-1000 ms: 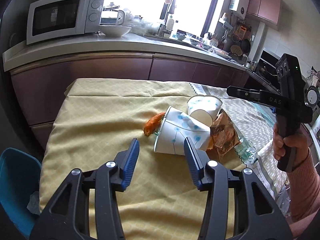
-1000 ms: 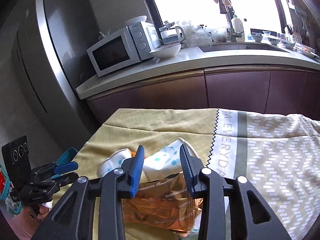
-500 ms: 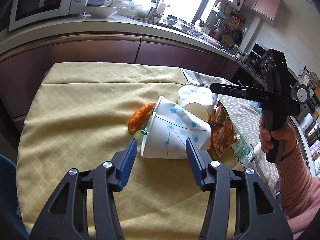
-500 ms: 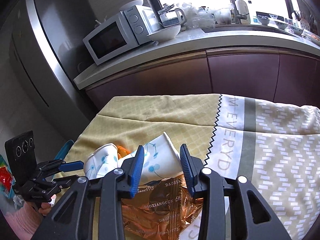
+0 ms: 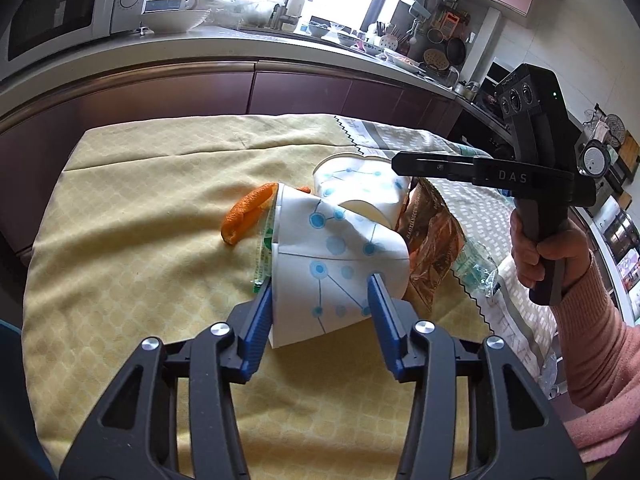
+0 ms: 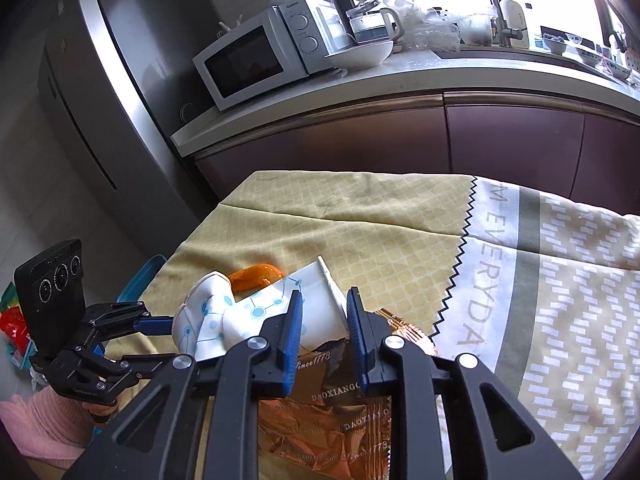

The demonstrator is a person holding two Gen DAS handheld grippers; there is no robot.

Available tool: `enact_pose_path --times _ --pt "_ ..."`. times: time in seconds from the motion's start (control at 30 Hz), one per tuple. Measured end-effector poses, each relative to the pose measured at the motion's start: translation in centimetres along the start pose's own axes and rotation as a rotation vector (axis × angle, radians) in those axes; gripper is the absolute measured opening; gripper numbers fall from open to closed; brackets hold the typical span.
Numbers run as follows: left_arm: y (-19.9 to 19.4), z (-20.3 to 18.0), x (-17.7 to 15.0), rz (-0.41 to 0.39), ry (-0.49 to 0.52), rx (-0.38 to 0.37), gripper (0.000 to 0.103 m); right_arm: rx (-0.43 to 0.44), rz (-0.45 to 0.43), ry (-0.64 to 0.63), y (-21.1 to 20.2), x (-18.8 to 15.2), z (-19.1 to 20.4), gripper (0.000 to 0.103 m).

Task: Collect trash
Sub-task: 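Close the left tool on a blue-dotted paper cup while the right tool reaches another cup, then lift the held cup with the left tool while the right tool grips the second cup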

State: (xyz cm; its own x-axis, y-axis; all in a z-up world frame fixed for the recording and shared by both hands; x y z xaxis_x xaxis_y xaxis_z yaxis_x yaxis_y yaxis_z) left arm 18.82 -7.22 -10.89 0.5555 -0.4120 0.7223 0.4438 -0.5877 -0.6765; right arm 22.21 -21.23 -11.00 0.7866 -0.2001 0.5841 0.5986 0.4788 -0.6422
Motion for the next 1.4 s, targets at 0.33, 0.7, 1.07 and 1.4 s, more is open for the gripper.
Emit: enact_pose_path --times 0.33,0.7,1.07,1.4 --pt "-2.4 0.6 -1.0 -0.045 -0.035 0.023 0.023 0.007 0.013 -0.051 -0.5 -1.0 0.9 0.012" --pt "-5.5 1.0 -2.6 -0.07 -0.047 0.058 0.016 0.056 0.079 -0.13 -0.7 -2.8 3.3 0.02" --pt "-7.3 2.3 -4.3 -0.071 -0.088 0.092 0.014 0.099 0.094 -0.111 -0.6 -4.7 4.0 0.012" --pt "-10.1 2.2 -5.3 -0.103 -0.109 0.129 0.008 0.175 0.069 -0.139 -2.1 -5.8 6.7 0.002"
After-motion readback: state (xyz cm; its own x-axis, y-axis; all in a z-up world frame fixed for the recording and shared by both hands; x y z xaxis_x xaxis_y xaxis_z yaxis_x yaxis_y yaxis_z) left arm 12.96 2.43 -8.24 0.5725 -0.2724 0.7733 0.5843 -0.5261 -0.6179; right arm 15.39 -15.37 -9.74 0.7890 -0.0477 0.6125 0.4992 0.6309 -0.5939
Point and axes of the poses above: each gripper's, at about its wrist camera, not at the fingertips, and y roughly the way its jaws point, z to its left, x to its top, the point moved 6 cm from there along y, roughly the way its jaws point, and after that the axes turned 12 degrees about y, right-handed, at the moved point
